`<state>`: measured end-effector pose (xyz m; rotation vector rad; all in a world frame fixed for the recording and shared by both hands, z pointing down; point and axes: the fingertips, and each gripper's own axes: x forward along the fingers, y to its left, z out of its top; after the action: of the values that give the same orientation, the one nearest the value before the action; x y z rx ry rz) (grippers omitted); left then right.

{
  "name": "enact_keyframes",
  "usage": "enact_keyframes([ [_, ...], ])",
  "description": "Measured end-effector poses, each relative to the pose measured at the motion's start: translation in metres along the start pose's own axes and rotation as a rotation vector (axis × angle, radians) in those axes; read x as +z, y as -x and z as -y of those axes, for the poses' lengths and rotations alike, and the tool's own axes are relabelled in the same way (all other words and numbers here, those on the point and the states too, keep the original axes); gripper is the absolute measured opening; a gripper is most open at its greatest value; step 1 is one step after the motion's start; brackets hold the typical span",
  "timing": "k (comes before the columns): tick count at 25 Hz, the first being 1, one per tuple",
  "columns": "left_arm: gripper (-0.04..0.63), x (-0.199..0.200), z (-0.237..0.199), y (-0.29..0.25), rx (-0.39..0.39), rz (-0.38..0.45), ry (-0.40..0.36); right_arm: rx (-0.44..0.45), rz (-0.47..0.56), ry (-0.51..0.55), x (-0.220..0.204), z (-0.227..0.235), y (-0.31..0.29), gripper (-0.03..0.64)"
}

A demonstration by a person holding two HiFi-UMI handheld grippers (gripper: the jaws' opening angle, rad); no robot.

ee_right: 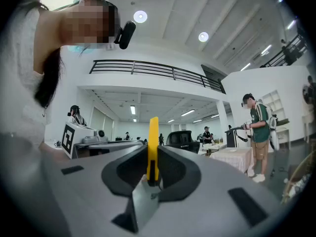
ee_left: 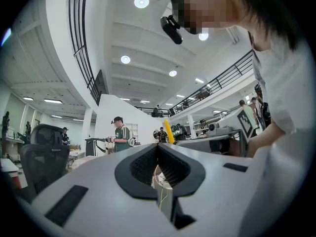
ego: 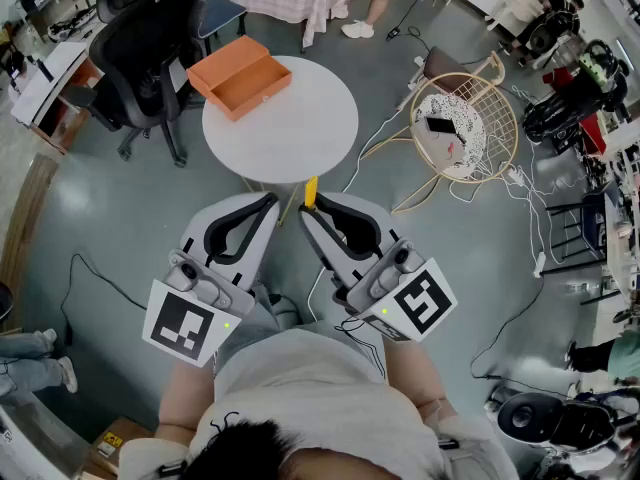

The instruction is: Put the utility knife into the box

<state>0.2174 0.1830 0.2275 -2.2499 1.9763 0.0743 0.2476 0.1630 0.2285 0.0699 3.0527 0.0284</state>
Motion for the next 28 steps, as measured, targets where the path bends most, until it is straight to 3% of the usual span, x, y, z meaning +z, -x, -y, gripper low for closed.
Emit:
enact_keyframes([
  [5,0.009,0.001,0.02,0.005,-0.002,-0.008,-0.006,0.006,0.016,0.0,0.005,-0.008,0.016,0.067],
  [13,0.009,0.001,0.01,0.007,0.01,-0.016,-0.011,0.016,0.021,0.001,0.005,-0.01,0.006,0.067],
  [28,0.009,-0.011,-0.089,-0.024,-0.008,0.007,-0.004,-0.008,0.012,-0.035,-0.012,0.036,-0.085,0.067],
])
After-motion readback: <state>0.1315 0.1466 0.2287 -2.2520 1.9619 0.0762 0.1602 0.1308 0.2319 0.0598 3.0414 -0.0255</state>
